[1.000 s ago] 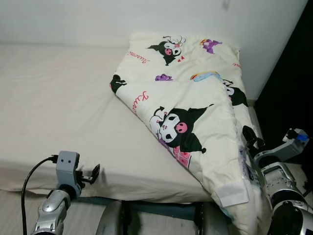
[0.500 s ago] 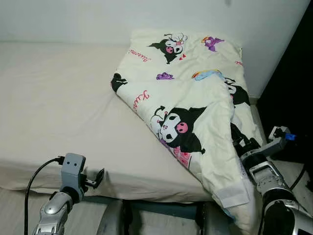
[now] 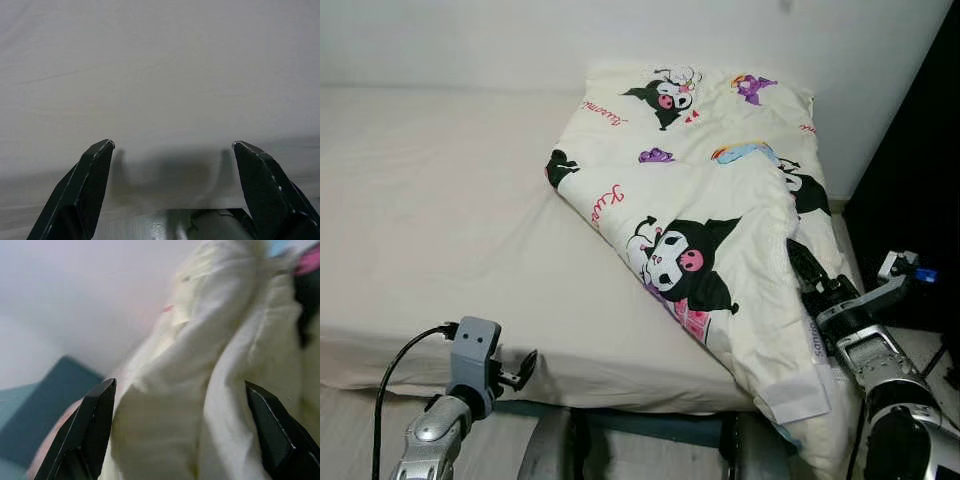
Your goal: Clean up the room
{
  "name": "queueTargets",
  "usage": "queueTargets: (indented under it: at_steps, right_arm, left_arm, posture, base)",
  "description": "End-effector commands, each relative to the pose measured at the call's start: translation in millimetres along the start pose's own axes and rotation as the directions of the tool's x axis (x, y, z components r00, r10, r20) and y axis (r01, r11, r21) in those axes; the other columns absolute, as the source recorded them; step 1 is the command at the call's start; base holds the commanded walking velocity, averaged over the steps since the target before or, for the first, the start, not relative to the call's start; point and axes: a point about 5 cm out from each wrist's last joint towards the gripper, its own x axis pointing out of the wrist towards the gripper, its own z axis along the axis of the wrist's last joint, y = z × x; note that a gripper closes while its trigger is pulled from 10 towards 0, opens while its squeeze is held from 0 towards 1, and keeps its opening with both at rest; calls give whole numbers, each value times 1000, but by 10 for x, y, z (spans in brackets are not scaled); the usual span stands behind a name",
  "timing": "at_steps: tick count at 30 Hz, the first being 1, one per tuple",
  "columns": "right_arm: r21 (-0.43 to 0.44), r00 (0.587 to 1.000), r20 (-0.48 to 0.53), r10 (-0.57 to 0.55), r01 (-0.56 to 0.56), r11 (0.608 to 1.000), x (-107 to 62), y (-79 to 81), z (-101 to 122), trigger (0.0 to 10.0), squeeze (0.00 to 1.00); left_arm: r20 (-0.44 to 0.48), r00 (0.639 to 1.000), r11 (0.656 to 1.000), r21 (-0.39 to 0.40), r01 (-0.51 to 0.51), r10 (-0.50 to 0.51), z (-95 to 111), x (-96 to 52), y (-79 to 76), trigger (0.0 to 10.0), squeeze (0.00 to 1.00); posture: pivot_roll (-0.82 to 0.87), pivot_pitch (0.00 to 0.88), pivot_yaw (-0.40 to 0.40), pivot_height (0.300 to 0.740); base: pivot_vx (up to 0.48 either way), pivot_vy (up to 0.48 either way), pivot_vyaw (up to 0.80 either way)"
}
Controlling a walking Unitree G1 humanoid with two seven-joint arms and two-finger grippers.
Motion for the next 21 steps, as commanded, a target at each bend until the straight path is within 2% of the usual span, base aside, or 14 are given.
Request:
queueTargets:
  at_steps: [1,3,8,11,13,16,17,21]
  right_arm:
    - [33,996,-35,85,-83,996,-19,42,-74,10000,0]
    - [17,991,-97,94,-93,996,-13,52,-142,10000,0]
    - [-34,989,-146,9,-14,999,23,22,-181,10000,0]
    - [-127,965,-210,-156,131,983,38,-56,-223,10000,0]
    - [-179,949,-193,-249,216,960,37,-104,-184,10000,0]
    - [-166,951,-169,-259,232,958,37,-110,-147,10000,0]
    - [-168,952,-144,-269,244,955,36,-117,-104,0,0]
    - [-170,973,-125,-192,170,971,52,-69,-77,0,0]
  left_arm:
    - [-39,999,1000,5,5,-4,-90,-50,-25,10000,0]
    - [-44,999,1000,5,4,-4,-110,-59,-36,10000,0]
    - [-49,999,1000,3,3,-3,-123,-64,-42,10000,0]
    - [-53,999,1000,2,4,-4,-131,-64,-49,10000,0]
    - [-54,999,1000,0,4,-4,-132,-59,-53,10000,0]
    - [-54,999,1000,0,4,-4,-130,-57,-56,10000,0]
    - [-54,999,1000,-1,3,-3,-129,-52,-62,10000,0]
    - [-52,999,1000,-5,2,-2,-128,-36,-82,10000,0]
  posture:
    - [155,185,47,525]
    - [152,185,44,525]
    - [152,186,44,525]
    - [149,186,43,525]
    - [146,186,40,525]
    - [146,186,40,525]
    - [145,184,38,525]
    - [138,178,32,525]
  base:
    - [0,0,0]
    - [0,0,0]
    - [0,0,0]
    - [0,0,0]
    - [0,0,0]
    - [0,0,0]
    - [0,0,0]
    - [0,0,0]
